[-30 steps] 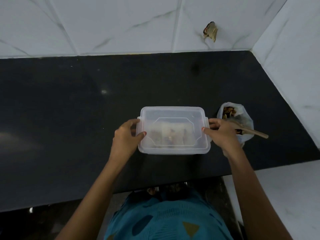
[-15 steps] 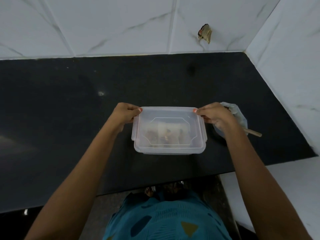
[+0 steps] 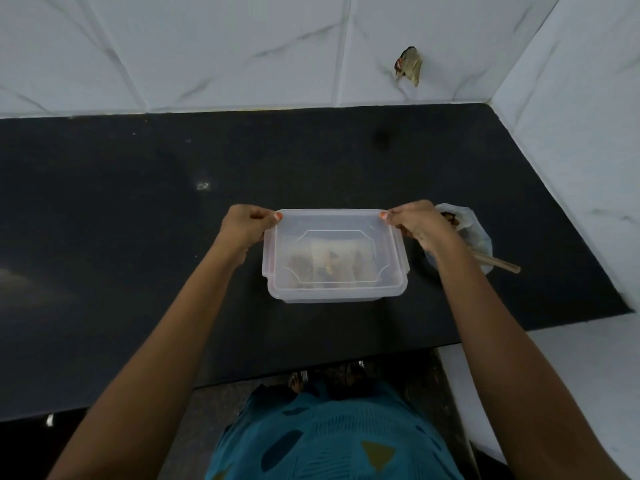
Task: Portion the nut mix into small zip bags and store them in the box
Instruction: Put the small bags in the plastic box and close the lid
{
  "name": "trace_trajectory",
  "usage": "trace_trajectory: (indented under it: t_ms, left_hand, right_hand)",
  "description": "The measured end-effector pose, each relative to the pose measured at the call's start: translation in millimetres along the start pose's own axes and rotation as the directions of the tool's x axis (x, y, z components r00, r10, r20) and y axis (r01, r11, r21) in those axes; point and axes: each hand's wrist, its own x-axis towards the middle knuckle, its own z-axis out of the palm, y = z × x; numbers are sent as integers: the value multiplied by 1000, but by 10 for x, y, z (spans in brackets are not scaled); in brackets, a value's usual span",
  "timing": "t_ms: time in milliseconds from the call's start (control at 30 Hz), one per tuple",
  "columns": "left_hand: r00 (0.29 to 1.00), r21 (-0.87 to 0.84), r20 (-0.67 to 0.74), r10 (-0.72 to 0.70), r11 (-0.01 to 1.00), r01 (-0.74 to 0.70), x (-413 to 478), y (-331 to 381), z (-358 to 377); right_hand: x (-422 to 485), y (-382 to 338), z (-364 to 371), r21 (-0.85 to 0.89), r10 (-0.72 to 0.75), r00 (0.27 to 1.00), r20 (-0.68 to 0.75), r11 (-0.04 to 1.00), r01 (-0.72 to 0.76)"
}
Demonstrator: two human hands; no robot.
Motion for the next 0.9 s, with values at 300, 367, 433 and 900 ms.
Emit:
trace_trajectory:
  t_ms: [300,367,433,900]
  left_hand:
    - [1000,98,-28,-14,995,16,-529,-308,-61]
    - [997,38,27,-71,997,70,-642,-406,-52]
    - [990,-74,66,-123,989,128,-697,-456,-43]
    - [998,68,-7,-63,996,64,-794,-451,4]
  right_hand:
    - [-483,525,-90,82,-96,994,-51,992,100]
    - [-586,655,-48,139,-28,999,31,990,23]
    - [-625,729,-9,238,36,995,95,970,-58]
    - [-615,738,2,194,36,993,109,979,-57]
